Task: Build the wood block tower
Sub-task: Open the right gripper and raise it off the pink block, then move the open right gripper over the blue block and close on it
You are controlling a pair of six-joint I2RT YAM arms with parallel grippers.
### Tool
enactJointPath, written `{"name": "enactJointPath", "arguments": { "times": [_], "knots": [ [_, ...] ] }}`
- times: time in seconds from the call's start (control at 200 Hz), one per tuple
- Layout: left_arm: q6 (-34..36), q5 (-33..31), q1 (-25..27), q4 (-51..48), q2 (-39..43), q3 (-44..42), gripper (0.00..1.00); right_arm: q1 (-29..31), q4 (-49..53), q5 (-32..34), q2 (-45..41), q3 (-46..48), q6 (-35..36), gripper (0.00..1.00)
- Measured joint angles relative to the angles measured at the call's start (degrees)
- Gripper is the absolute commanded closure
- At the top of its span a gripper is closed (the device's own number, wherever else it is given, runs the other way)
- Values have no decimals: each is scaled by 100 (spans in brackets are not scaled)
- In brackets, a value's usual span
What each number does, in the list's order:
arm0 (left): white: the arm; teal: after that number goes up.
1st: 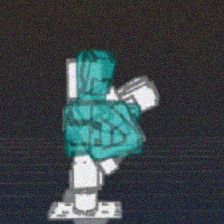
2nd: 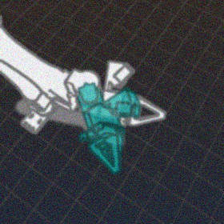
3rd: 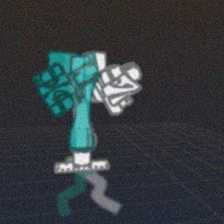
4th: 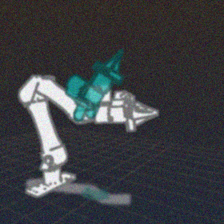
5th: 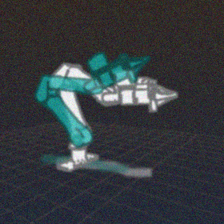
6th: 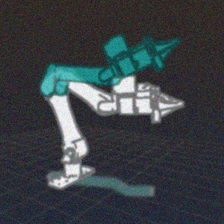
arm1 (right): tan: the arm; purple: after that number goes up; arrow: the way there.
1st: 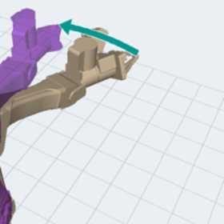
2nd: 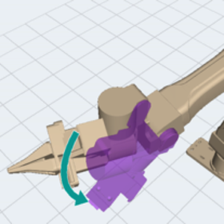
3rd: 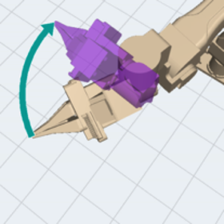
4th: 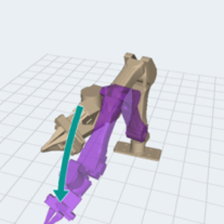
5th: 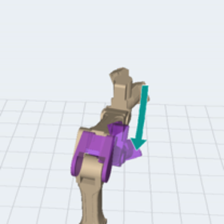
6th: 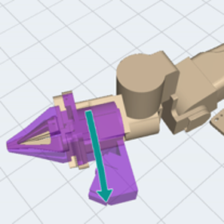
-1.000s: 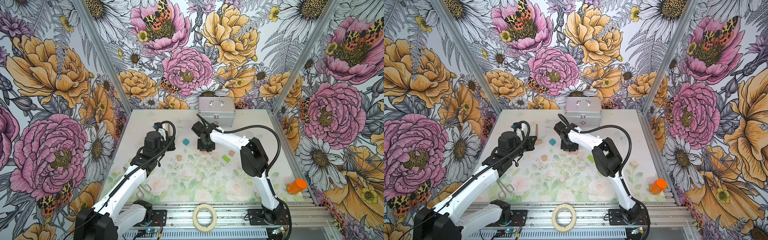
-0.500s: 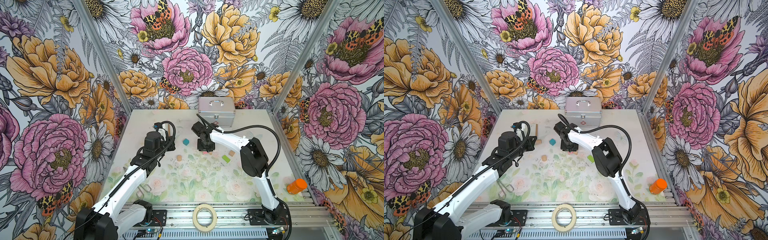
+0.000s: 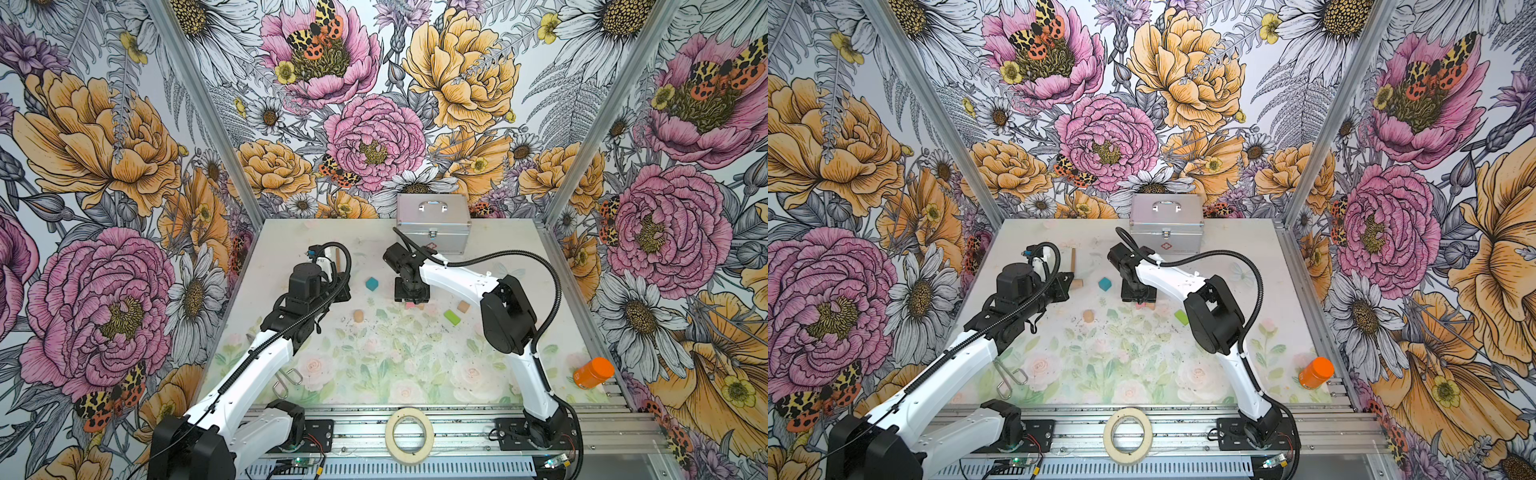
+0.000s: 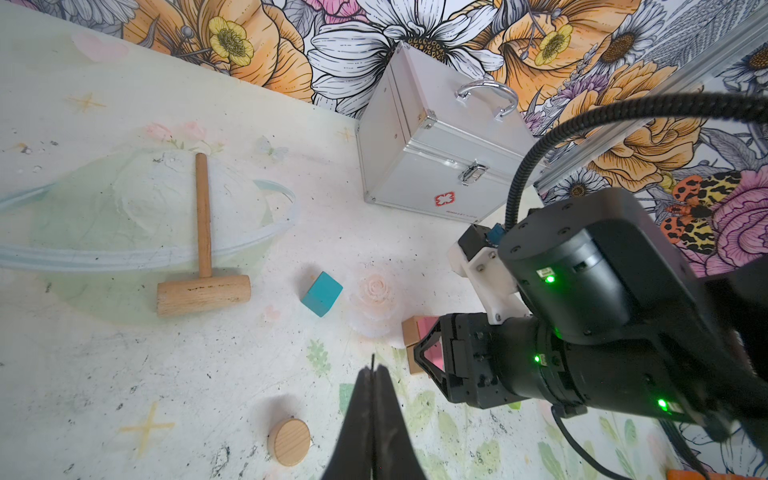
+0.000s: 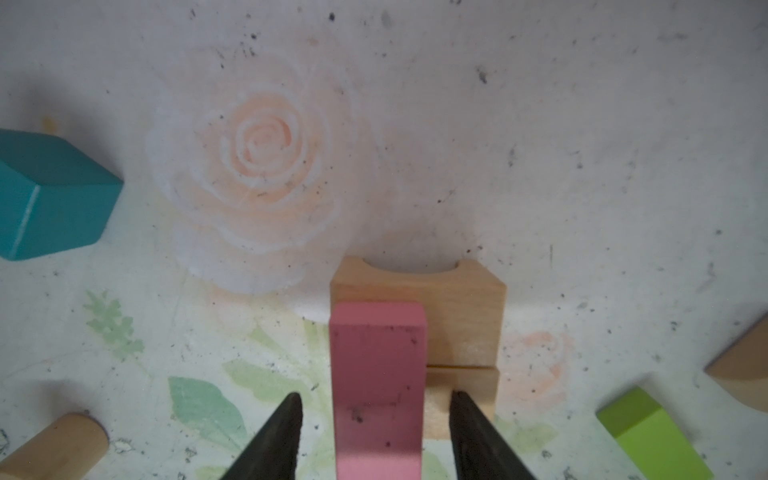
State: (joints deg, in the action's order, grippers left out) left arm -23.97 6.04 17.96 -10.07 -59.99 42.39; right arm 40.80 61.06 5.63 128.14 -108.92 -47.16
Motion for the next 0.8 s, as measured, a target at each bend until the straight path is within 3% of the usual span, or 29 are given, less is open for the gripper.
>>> {"name": "enactJointPath", "arguments": {
  "times": [0.475,0.801],
  "knots": [
    [-2,0,0,-2,0,0,96,-85,0,197,-940,306,50,36],
    [-2,-2,0,-15,0,0,96,-881,-2,496,-1906,1067,520,42]
  ]
}}
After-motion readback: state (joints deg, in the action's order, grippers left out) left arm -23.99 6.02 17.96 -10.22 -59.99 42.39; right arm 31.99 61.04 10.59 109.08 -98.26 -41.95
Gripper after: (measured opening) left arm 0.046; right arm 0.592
